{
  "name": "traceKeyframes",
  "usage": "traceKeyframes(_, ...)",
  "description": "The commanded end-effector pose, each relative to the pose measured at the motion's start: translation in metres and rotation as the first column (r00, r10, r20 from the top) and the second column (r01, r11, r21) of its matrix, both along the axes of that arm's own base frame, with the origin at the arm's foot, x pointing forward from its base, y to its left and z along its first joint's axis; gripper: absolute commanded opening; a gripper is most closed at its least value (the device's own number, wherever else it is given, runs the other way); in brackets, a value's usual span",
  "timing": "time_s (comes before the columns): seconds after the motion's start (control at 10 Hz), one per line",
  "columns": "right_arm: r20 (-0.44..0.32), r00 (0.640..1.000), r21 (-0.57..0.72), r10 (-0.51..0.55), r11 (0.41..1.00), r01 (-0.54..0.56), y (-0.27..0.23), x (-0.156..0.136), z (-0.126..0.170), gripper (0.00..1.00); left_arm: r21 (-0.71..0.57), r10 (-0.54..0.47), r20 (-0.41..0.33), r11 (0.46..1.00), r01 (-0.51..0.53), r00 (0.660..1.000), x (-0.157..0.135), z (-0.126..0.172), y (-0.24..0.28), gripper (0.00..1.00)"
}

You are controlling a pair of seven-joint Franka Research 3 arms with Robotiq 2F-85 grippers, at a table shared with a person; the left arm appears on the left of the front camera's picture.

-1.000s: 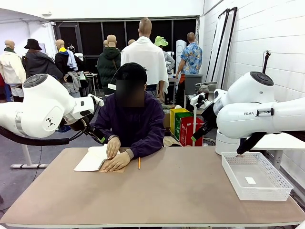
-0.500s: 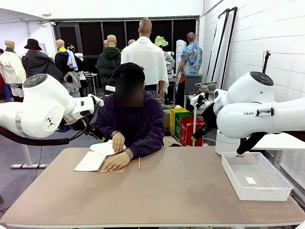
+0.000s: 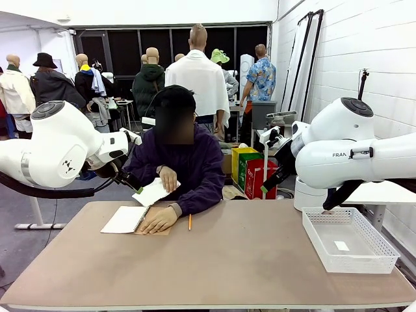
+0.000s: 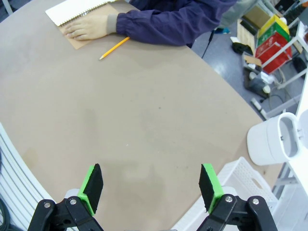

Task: Sort the paper based on its condition.
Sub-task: If a person hands you a paper, place it in the Organizing basket , and if it's crumpled, put it in the Trash can.

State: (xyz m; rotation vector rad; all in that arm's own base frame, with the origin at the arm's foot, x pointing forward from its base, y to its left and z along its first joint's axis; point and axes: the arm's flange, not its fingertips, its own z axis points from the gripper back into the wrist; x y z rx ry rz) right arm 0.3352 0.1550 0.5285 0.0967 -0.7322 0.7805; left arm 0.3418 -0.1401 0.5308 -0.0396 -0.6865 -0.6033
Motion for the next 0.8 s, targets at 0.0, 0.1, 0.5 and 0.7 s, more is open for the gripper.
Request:
traceKeyframes(0.0, -0.002, 1.000, 0.002, -0.001, 1.000, 0.001, -0.0004, 0.0005, -0.0005, 1.00, 0.003, 0.001, -0.002, 1.000, -0.001, 1.000, 0.0007, -0.0010, 0.0006, 1.00)
traceKeyframes(0.1, -0.002, 1.000, 0.002, -0.001, 1.000, 0.001, -0.0004, 0.0005, -0.0005, 1.00, 0.003, 0.001, -0.002, 1.000, -0.001, 1.000, 0.0007, -0.0010, 0.0006, 1.00)
traceKeyframes(0.5, -0.002, 1.000, 0.002, -0.001, 1.000, 0.001, -0.0004, 0.0005, -0.0005, 1.00, 0.003, 0.001, -0.002, 1.000, -0.001, 1.000, 0.0007, -0.0010, 0.0006, 1.00)
traceKeyframes(0.7, -0.002, 1.000, 0.002, -0.001, 1.000, 0.001, -0.0004, 0.0005, -0.0005, 1.00, 0.003, 0.001, -0.002, 1.000, -0.001, 1.000, 0.0007, -0.0010, 0.0006, 1.00)
